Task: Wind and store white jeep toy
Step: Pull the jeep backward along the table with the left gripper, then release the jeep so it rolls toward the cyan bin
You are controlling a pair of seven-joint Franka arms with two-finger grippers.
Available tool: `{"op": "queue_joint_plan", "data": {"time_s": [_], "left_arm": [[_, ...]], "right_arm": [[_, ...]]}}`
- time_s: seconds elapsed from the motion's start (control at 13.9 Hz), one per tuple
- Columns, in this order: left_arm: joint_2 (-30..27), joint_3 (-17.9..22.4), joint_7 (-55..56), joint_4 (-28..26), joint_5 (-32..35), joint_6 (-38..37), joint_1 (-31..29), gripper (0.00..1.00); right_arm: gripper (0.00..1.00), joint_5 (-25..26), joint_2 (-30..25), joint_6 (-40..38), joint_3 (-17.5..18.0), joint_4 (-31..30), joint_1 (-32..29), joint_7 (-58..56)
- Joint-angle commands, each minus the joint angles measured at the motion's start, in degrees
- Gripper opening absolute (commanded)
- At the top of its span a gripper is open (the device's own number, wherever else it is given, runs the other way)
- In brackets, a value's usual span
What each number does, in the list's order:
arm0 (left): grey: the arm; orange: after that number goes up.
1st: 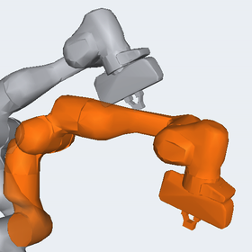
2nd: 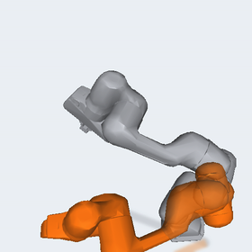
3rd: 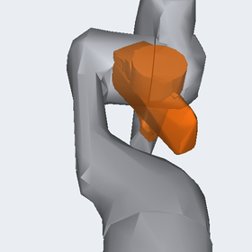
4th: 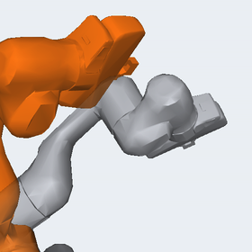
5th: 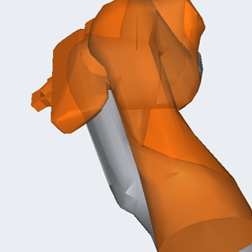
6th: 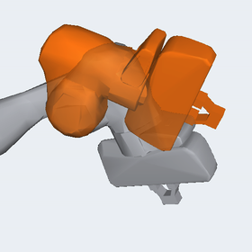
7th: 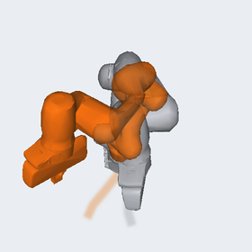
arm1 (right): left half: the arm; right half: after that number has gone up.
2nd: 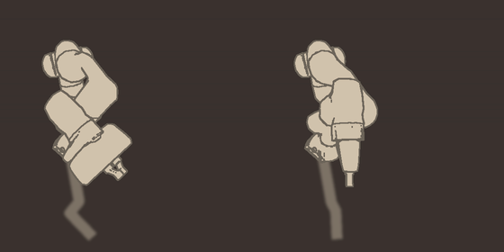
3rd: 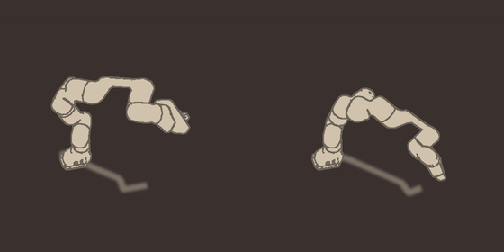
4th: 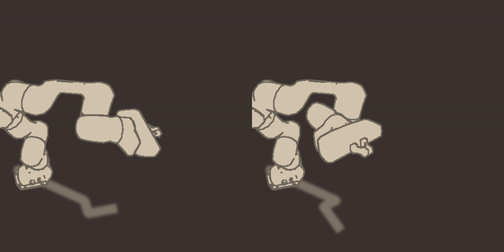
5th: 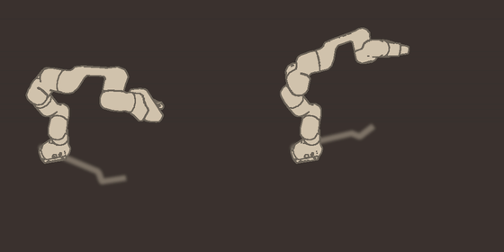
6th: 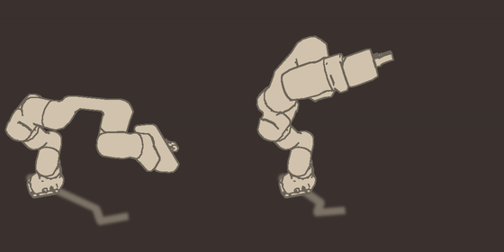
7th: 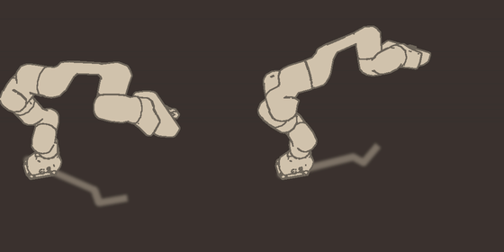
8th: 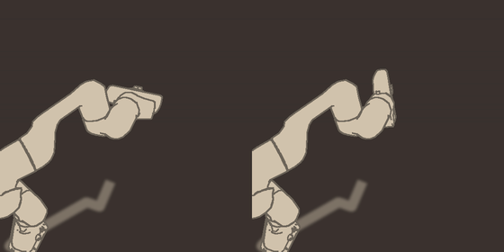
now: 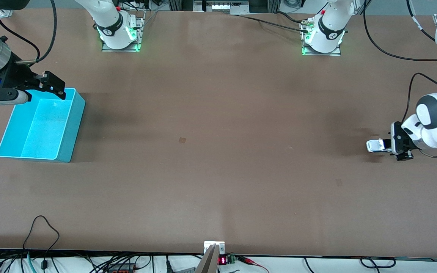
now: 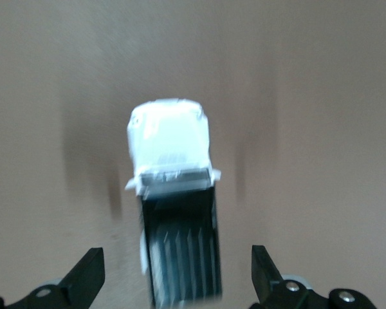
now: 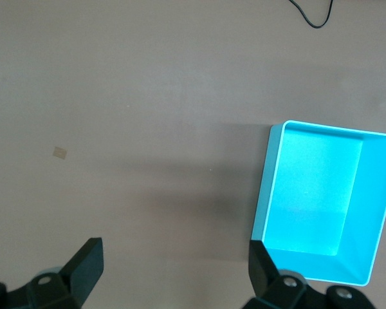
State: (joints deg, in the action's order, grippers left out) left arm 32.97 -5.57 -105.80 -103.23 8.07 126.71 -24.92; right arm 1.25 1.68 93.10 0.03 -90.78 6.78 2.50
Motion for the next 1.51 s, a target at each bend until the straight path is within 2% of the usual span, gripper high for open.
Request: {"op": "queue_joint_plan", "data": {"time_s": [0.0, 0.29, 0.57, 0.79, 0.86, 1.0, 1.08, 1.22, 1.43], "left_arm": [[-1.1, -2.1, 3.5, 3.8, 0.9, -7.5, -0.1, 1.0], [-4.6, -5.8, 17.3, 4.3, 0.9, -14.8, 0.0, 1.0], [-5.4, -9.5, 30.7, 10.7, 1.0, -26.0, 0.9, 1.0], [-6.2, -9.1, 41.7, 17.8, 0.9, -36.4, 5.6, 1.0], [-7.6, -8.2, 45.3, 18.3, 0.9, -37.7, 8.6, 1.0], [-9.3, -9.4, 53.5, 19.7, 0.7, -41.0, 9.9, 1.0], [-9.7, -9.4, 58.1, 22.2, 0.7, -42.9, 10.1, 1.0], [-11.9, -7.9, 65.3, 22.5, 0.3, -44.0, 14.6, 1.0], [-16.6, -0.5, 81.4, 21.0, -1.2, -42.5, 23.2, 1.0]], "right_arm": [[1.0, 0.8, -1.3, 0.0, -0.1, -1.2, 0.3, 0.9], [1.0, 0.8, -1.3, 0.0, -0.1, -1.2, 0.3, 0.9], [1.0, 0.8, -1.3, 0.0, -0.1, -1.2, 0.3, 0.9], [1.0, 0.8, -1.3, 0.0, -0.1, -1.2, 0.3, 0.9], [1.0, 0.8, -1.3, 0.0, -0.1, -1.2, 0.3, 0.9], [1.0, 0.8, -1.3, 0.0, -0.1, -1.2, 0.3, 0.9], [1.0, 0.7, -1.3, 0.0, -0.1, -1.2, 0.3, 0.9], [1.0, 0.8, -1.3, 0.0, -0.1, -1.2, 0.3, 0.9], [1.0, 0.8, -1.3, 0.0, -0.1, -1.2, 0.3, 0.9]]}}
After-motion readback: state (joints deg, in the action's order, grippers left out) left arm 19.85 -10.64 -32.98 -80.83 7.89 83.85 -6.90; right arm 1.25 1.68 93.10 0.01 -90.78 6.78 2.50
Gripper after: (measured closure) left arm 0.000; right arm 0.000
